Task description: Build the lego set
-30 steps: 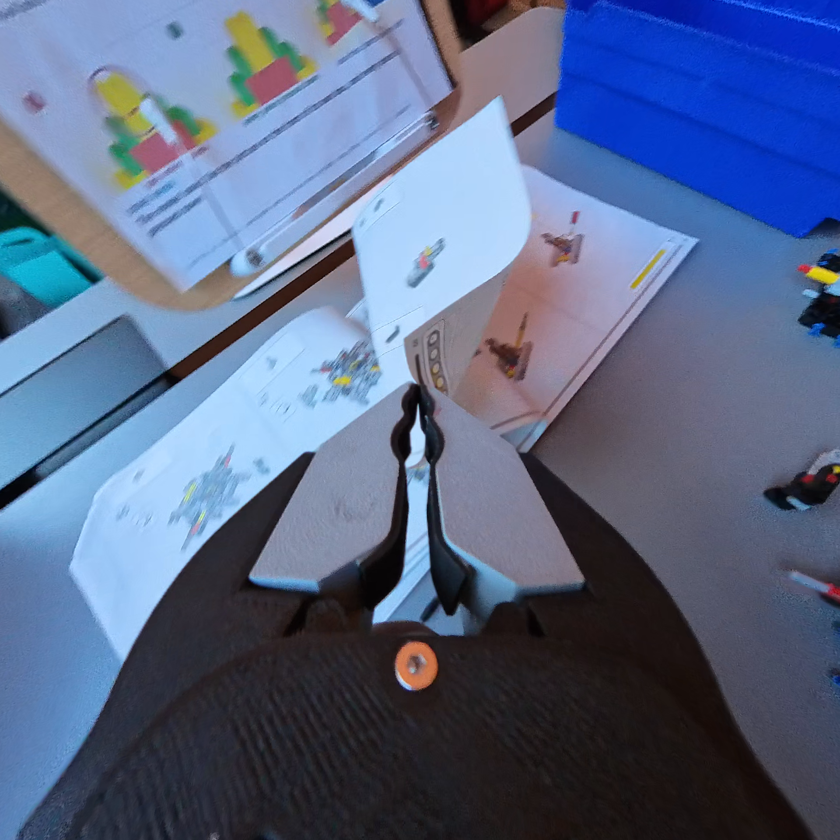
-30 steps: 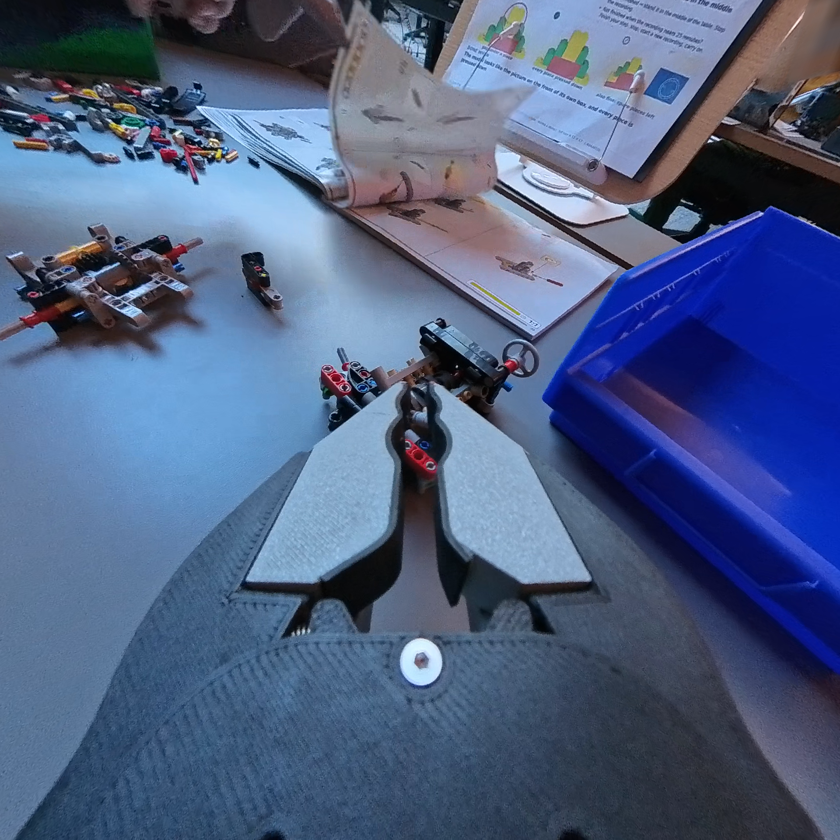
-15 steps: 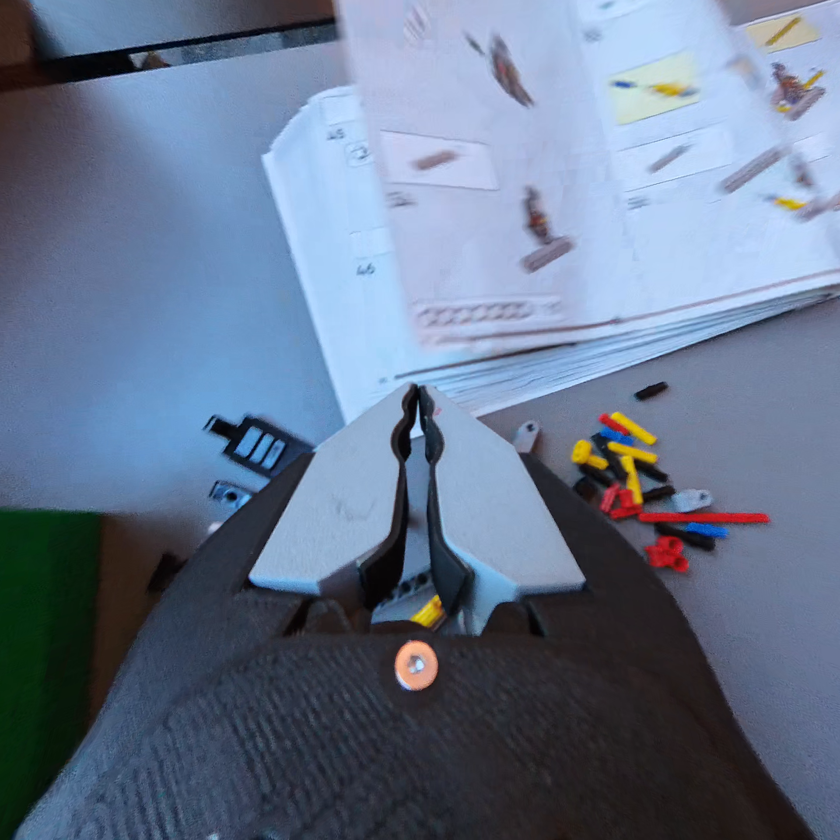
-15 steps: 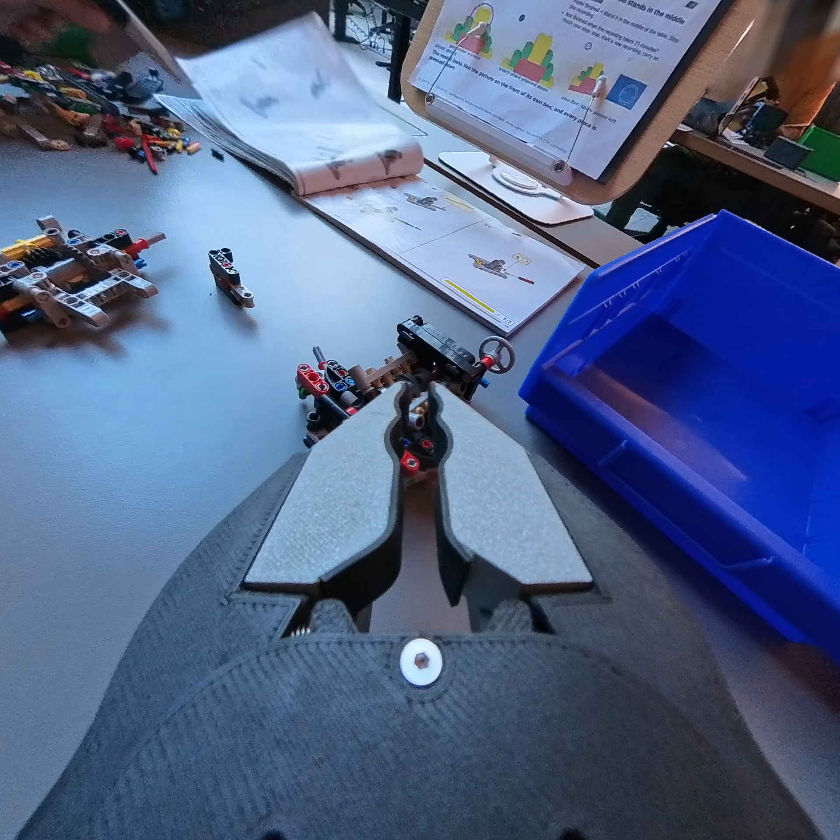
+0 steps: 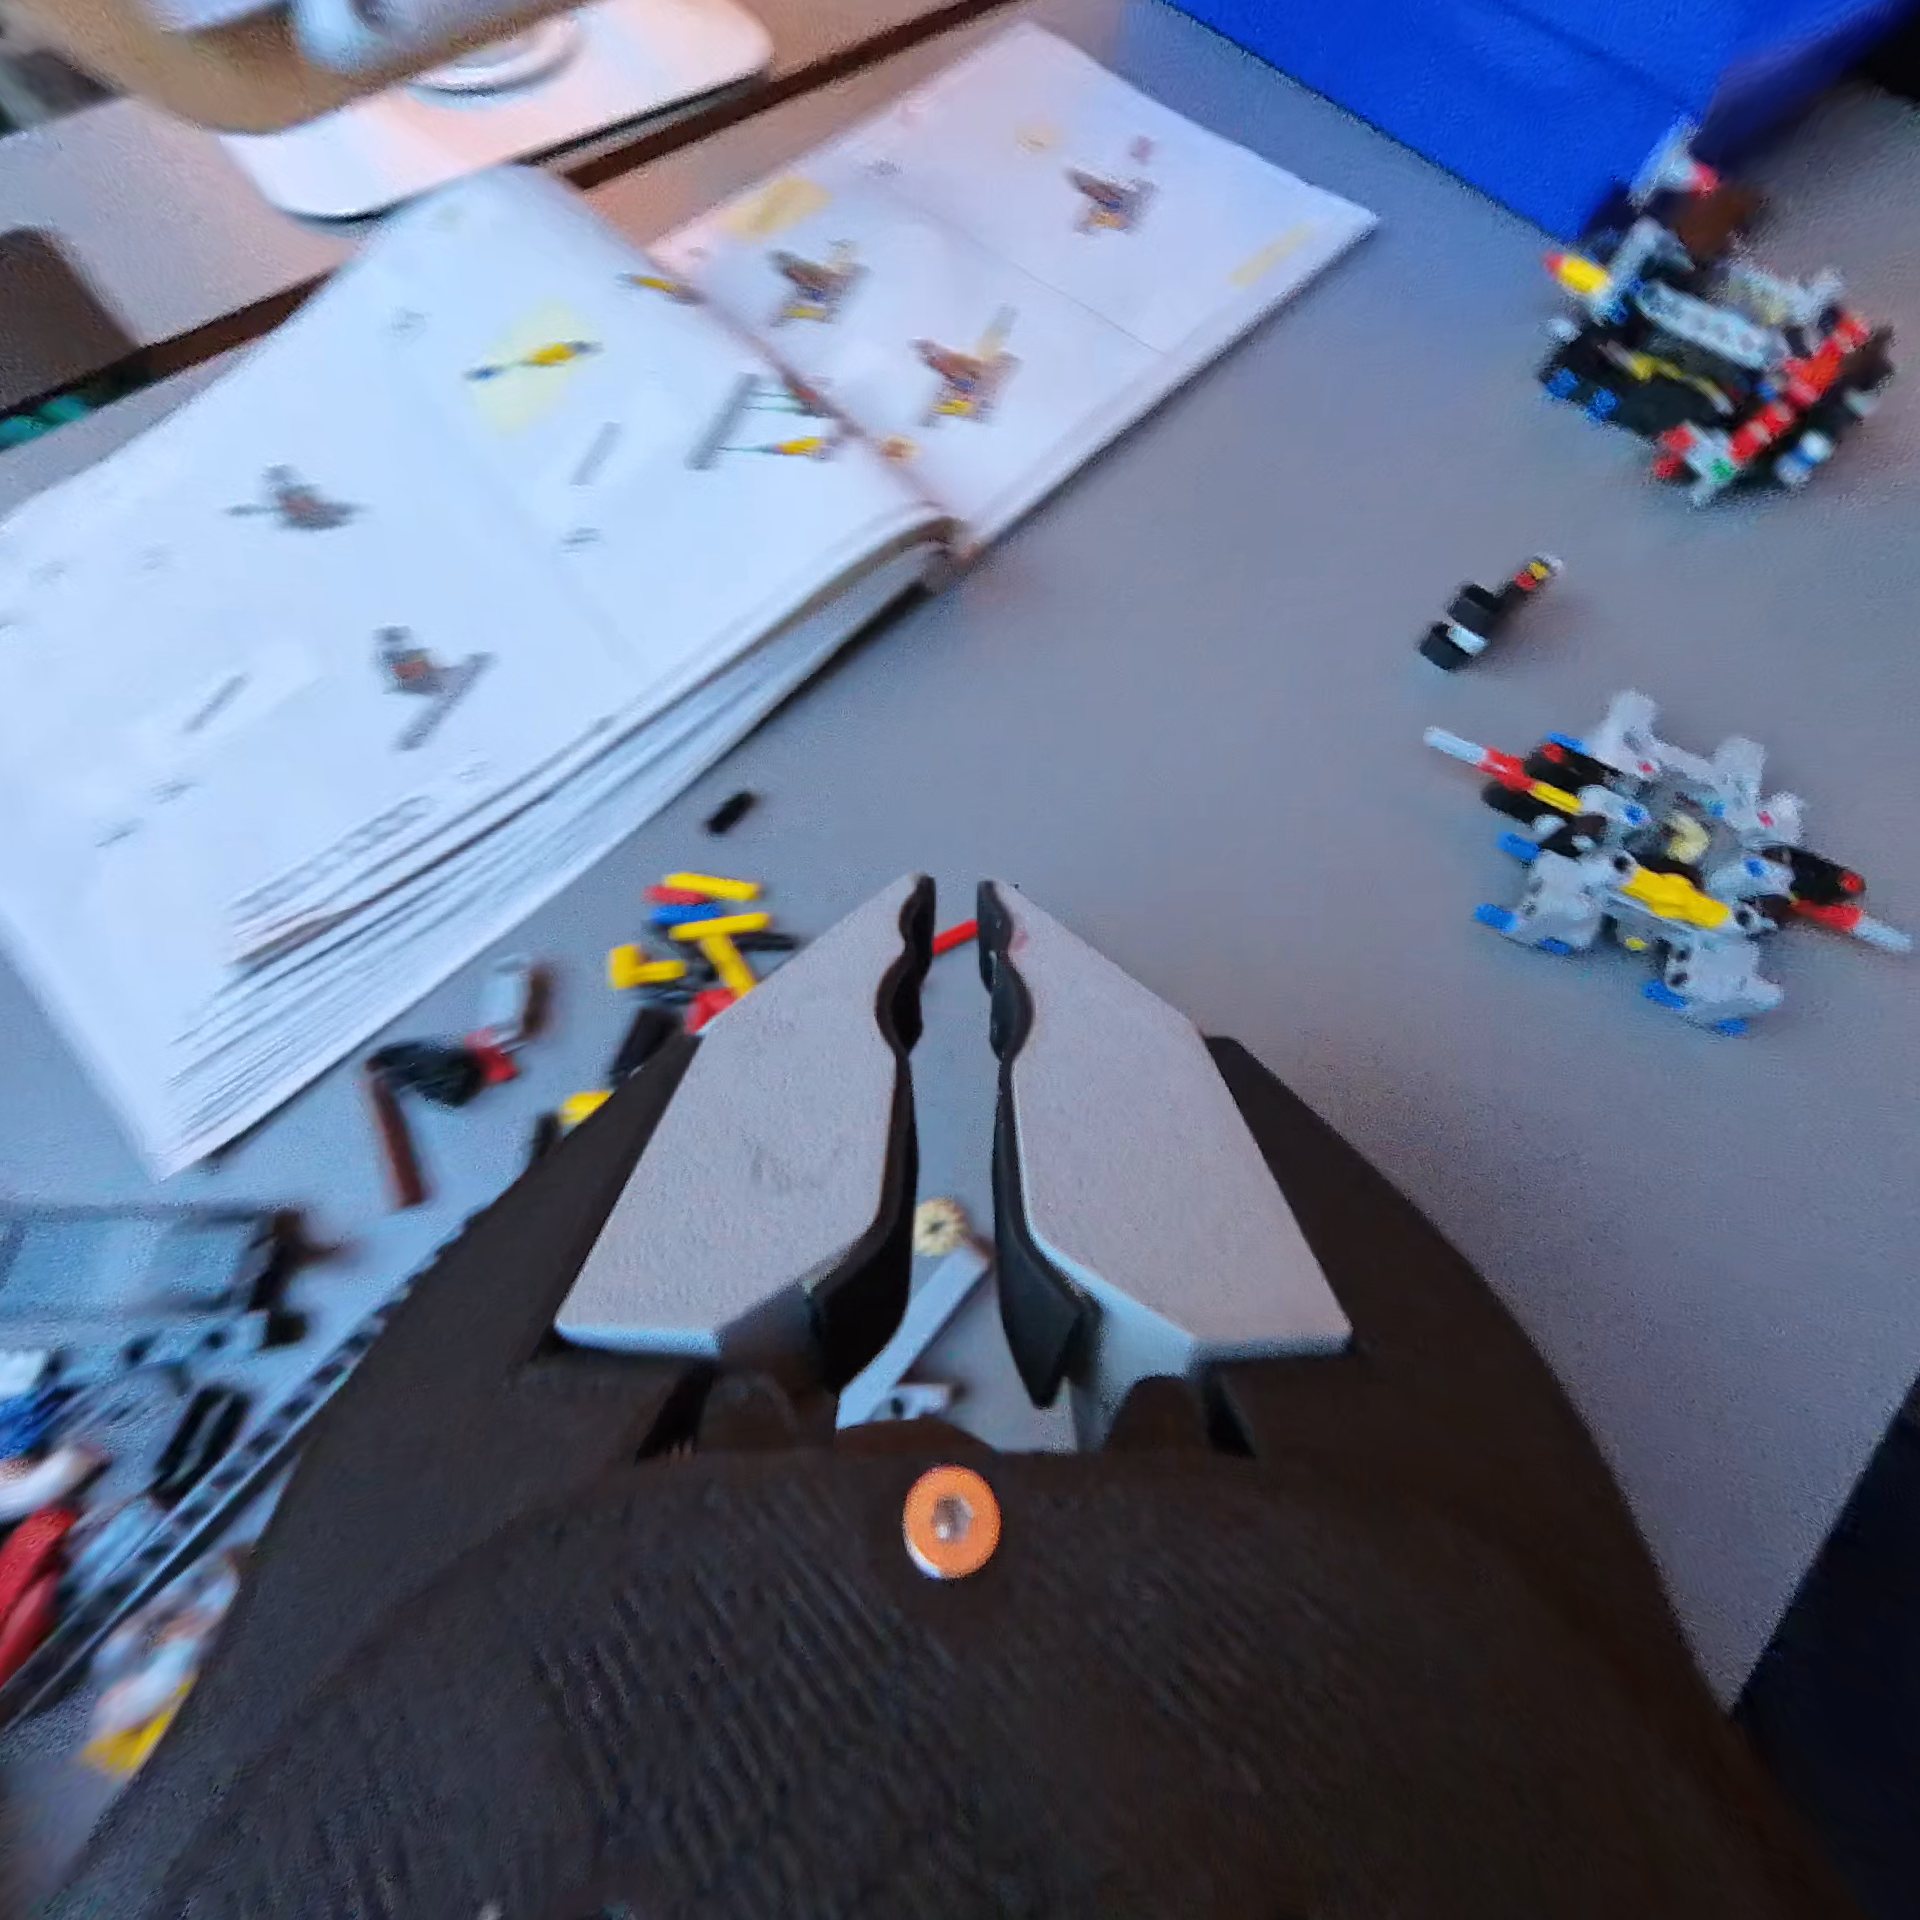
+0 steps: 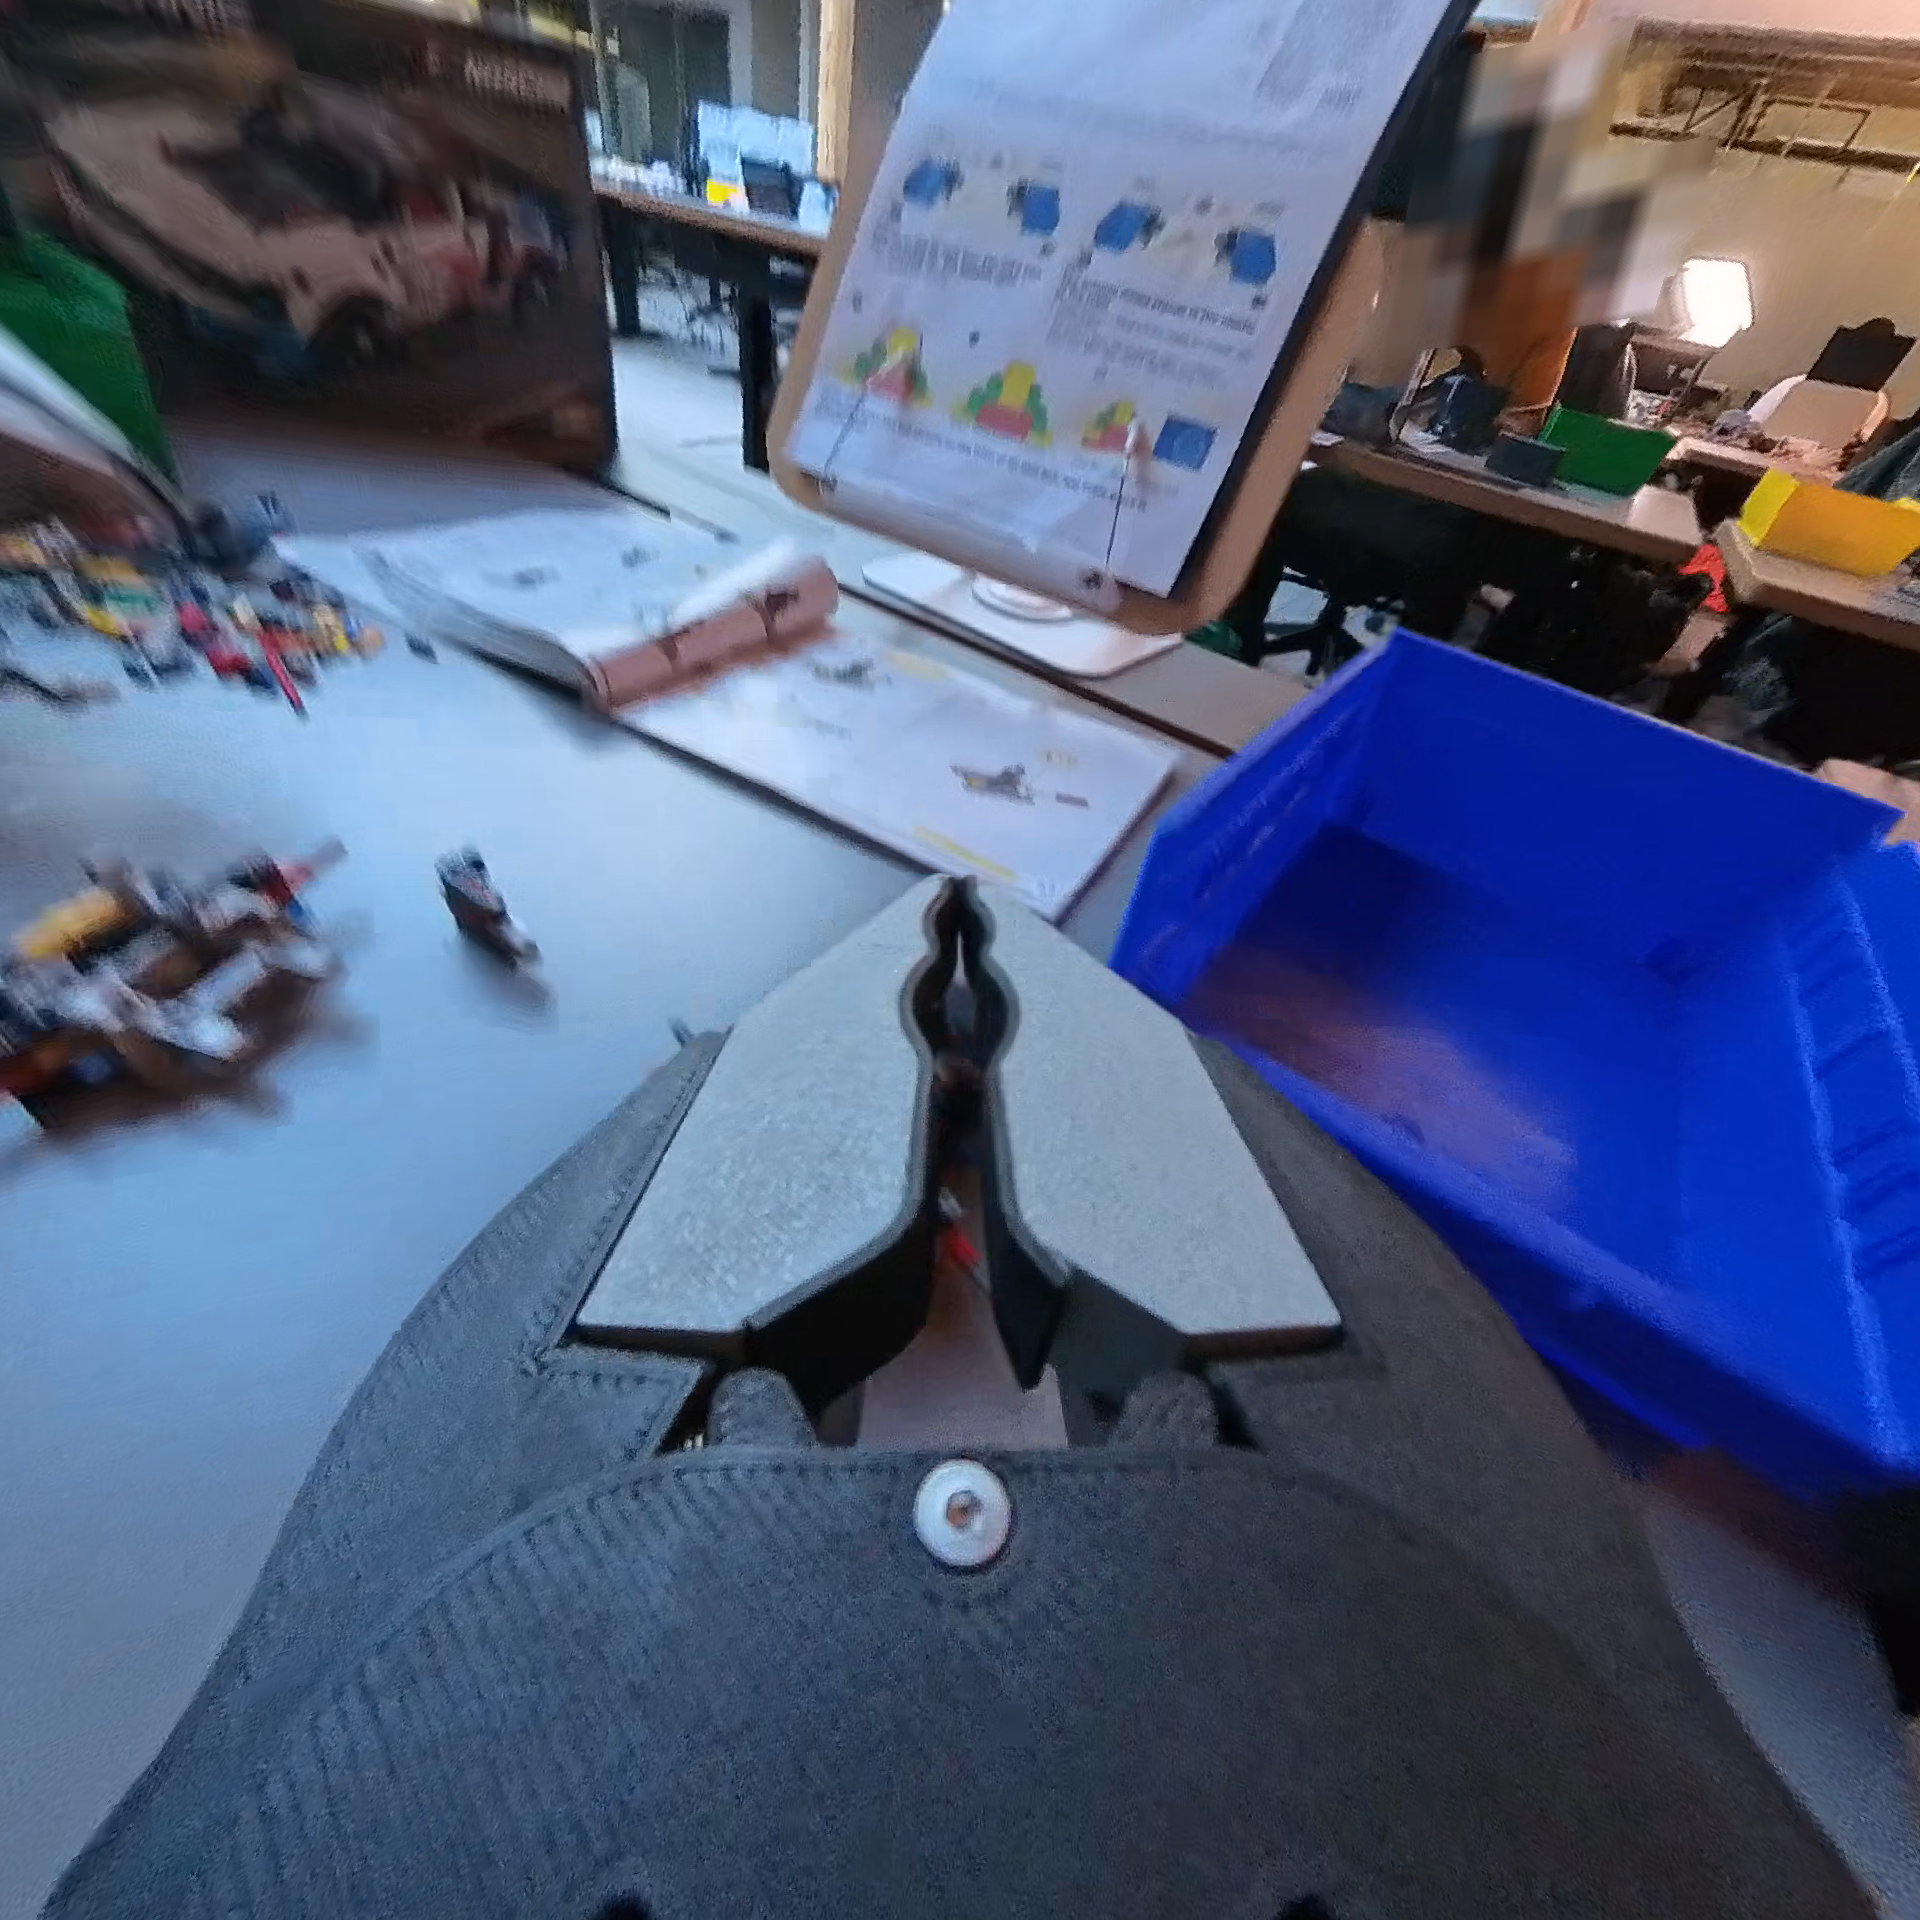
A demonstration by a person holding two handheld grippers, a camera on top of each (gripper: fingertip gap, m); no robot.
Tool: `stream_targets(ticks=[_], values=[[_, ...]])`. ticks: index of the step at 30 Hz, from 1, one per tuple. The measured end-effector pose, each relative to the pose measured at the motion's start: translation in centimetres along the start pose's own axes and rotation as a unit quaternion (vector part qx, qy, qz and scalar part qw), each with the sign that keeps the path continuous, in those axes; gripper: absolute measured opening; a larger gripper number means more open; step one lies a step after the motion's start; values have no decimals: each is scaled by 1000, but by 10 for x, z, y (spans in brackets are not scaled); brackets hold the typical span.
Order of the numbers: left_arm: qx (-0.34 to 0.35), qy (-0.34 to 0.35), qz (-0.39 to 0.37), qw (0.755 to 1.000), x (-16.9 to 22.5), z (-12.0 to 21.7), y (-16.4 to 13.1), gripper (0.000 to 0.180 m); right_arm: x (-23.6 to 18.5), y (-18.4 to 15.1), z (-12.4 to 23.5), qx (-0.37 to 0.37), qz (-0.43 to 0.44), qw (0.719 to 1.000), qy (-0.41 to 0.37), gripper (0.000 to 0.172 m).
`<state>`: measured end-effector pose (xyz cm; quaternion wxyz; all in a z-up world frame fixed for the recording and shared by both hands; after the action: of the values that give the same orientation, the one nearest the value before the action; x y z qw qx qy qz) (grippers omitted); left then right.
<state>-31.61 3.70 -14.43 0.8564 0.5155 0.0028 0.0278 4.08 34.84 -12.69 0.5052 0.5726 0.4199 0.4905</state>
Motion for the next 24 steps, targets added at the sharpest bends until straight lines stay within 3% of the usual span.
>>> stream_targets(ticks=[4, 7, 10, 15, 19, 24], values=[[-21, -42, -39, 998, 40, -36, -16, 5, -33, 46, -59, -36, -30, 998, 52, 0], [11, -51, -58, 997, 54, -44, -13, 3, -61, 59, -124, -119, -24, 990, 79, 0], [68, -46, -72, 994, 61, -48, -6, 3, -78, 43, -200, -198, -26, 975, 96, 0], [130, -22, -111, 985, 65, -43, -9, 2, -83, -14, -309, -314, -67, 942, 98, 0], [158, -24, -129, 979, 70, -38, -11, 0, -87, -38, -352, -344, -75, 929, 113, 0], [156, -52, -121, 979, 73, -41, -9, 0, -108, -39, -373, -339, -57, 925, 164, 0]])
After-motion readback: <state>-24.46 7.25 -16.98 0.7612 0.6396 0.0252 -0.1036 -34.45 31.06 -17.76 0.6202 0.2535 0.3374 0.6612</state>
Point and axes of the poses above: each gripper's, where its closed fingertips meet, z back along the fingers, y out of its top, x = y × z across the jaws, the point moved 9 cm from there along z, back along the fingers, and after that the axes turned 9 degrees about x, right-handed, at the moved point
